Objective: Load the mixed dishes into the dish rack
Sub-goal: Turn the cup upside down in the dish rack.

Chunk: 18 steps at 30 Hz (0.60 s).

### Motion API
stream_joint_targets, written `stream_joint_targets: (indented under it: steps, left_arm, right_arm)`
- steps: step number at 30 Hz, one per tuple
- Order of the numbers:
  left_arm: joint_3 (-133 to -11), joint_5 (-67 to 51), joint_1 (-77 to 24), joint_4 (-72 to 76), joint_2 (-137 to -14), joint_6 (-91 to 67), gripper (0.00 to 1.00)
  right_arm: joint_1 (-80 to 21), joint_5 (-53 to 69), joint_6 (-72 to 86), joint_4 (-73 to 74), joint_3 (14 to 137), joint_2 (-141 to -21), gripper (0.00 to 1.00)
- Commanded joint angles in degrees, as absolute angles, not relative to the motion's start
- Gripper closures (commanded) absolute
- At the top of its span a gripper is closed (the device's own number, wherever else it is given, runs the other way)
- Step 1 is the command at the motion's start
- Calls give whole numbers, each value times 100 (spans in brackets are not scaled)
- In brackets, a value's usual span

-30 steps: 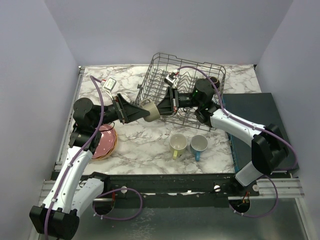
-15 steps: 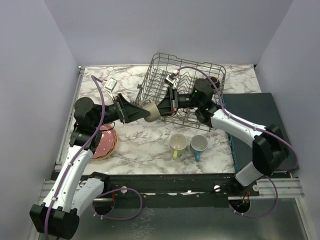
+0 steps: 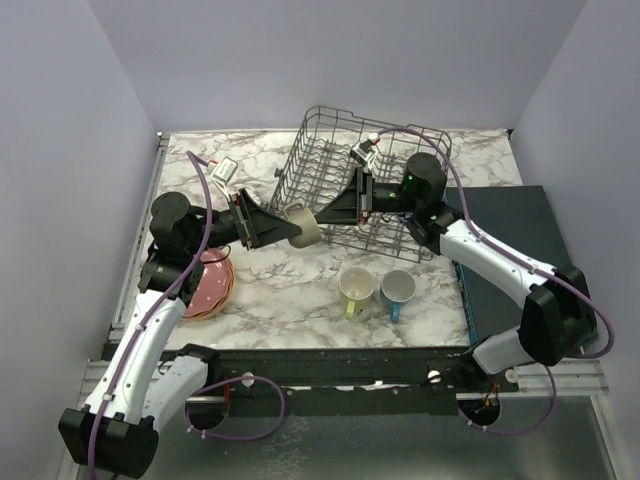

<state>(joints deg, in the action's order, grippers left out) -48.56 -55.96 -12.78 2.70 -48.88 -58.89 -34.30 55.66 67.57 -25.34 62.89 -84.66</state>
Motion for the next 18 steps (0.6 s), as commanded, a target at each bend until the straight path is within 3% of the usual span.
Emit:
stream_joint_targets:
  steps: [1,18]
  left_arm:
    - [-5171,-5629,-1295,140,-4902,-5633,80]
    - [-5629,-5329,-1299,-565,-5489,-4986,91]
  right_arm:
    - [-3294,5442,6433,-2115,6191,-8147,70]
    - [-3023,3996,4363,905,6675,-7653,70]
